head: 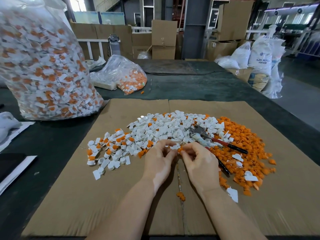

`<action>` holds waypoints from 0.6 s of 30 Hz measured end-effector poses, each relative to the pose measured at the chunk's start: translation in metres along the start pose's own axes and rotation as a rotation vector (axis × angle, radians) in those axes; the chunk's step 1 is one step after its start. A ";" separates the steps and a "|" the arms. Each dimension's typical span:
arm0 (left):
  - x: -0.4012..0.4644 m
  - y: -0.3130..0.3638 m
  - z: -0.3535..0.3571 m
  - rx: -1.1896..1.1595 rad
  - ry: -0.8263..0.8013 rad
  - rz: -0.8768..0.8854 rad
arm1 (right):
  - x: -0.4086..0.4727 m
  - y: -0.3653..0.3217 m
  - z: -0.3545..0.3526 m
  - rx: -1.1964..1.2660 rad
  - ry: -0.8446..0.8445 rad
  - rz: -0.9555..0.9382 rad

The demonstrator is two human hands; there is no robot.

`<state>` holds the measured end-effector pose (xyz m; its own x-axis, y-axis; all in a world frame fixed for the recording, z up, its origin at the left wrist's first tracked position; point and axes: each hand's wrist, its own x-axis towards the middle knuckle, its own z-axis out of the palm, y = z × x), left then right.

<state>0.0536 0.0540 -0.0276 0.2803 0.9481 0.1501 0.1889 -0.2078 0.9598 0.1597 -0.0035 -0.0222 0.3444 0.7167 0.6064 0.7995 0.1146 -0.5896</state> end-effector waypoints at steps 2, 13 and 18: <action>0.000 -0.001 -0.001 0.010 -0.015 0.004 | -0.001 -0.001 0.000 -0.042 0.010 -0.021; -0.002 0.001 -0.001 0.055 -0.045 0.049 | -0.002 -0.001 0.000 -0.042 -0.036 -0.022; 0.000 -0.001 -0.001 -0.165 0.005 -0.060 | -0.001 -0.003 -0.002 0.070 0.038 -0.010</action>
<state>0.0523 0.0544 -0.0287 0.2683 0.9589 0.0920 0.0481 -0.1088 0.9929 0.1581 -0.0056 -0.0197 0.3558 0.6890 0.6314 0.7672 0.1704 -0.6184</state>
